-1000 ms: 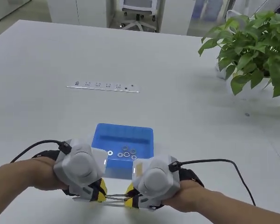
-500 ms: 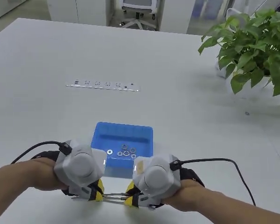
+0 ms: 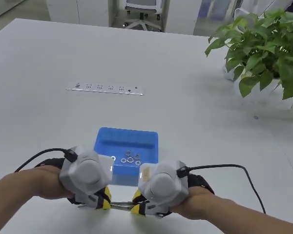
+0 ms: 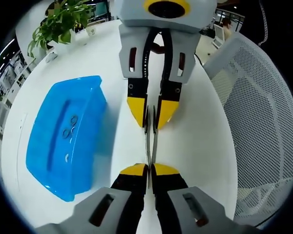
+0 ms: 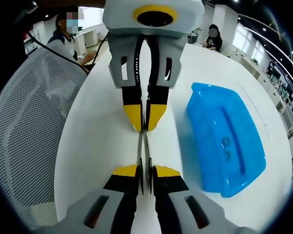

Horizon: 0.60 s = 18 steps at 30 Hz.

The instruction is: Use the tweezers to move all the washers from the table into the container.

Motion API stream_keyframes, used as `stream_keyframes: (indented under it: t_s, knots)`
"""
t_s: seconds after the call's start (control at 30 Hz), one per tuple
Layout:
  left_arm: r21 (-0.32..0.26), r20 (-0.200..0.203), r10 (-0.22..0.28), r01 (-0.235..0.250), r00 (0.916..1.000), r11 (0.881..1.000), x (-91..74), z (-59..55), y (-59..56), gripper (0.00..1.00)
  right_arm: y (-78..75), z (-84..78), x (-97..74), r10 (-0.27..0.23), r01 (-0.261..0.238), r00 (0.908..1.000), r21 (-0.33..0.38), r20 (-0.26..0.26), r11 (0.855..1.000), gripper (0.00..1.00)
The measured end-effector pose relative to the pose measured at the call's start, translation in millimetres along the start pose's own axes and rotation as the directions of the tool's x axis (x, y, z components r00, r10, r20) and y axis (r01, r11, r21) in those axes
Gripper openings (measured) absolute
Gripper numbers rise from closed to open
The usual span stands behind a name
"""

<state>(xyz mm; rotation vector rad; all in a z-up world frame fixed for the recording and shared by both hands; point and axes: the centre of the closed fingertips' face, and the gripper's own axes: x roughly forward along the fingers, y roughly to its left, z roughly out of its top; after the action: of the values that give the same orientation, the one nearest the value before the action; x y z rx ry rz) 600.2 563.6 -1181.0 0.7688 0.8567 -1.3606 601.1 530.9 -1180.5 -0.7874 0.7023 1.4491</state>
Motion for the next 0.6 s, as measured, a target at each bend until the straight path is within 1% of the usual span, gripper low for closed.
stream_keyframes:
  t_s: [0.13,0.2,0.27,0.33,0.4,0.47,0.5,0.57,0.6]
  knots:
    - [0.002,-0.004,0.012,-0.012,0.9999,1.0,-2.3,-2.3,-0.1,0.1,-3.2,1.3,-2.5,-0.015,0.015,0.9999,0.004,0.004,1.0,0.16]
    - [-0.019,0.004,0.021,-0.021,0.9998,1.0,-6.5,-2.8,0.3,0.13,-6.8,1.1,-6.9,-0.037,0.037,0.9993,-0.006,0.004,0.999,0.19]
    - [-0.032,0.001,0.026,-0.026,0.9997,0.999,-10.1,-5.3,-0.4,0.17,-8.5,2.2,-12.5,-0.048,0.048,0.9986,-0.002,0.02,0.999,0.22]
    - [-0.051,0.006,0.036,-0.036,0.9993,0.998,-14.5,-7.0,-0.8,0.2,-10.1,0.6,-18.6,-0.058,0.058,0.998,0.007,0.024,0.998,0.27]
    - [-0.09,0.023,0.049,-0.047,0.9985,0.995,-20.6,-7.0,-2.5,0.25,-10.6,-0.5,-25.8,-0.066,0.065,0.9969,0.027,0.042,0.997,0.32]
    - [-0.121,0.049,0.061,-0.055,0.9969,0.991,-25.9,-4.9,-3.8,0.29,-13.7,-2.4,-33.0,-0.094,0.091,0.9941,0.05,0.055,0.995,0.36]
    - [-0.145,0.072,0.069,-0.058,0.9951,0.988,-29.8,-3.4,-5.0,0.31,-16.5,-3.7,-38.6,-0.116,0.111,0.9909,0.073,0.068,0.991,0.38]
    - [-0.164,0.089,0.078,-0.063,0.9929,0.985,-37.0,-2.9,-7.1,0.36,-18.3,-7.4,-47.4,-0.138,0.127,0.9869,0.123,0.083,0.984,0.44]
    - [-0.172,0.1,0.086,-0.068,0.9913,0.983,-40.1,-2.1,-7.5,0.4,-20.5,-9.0,-51.4,-0.155,0.143,0.984,0.133,0.087,0.981,0.46]
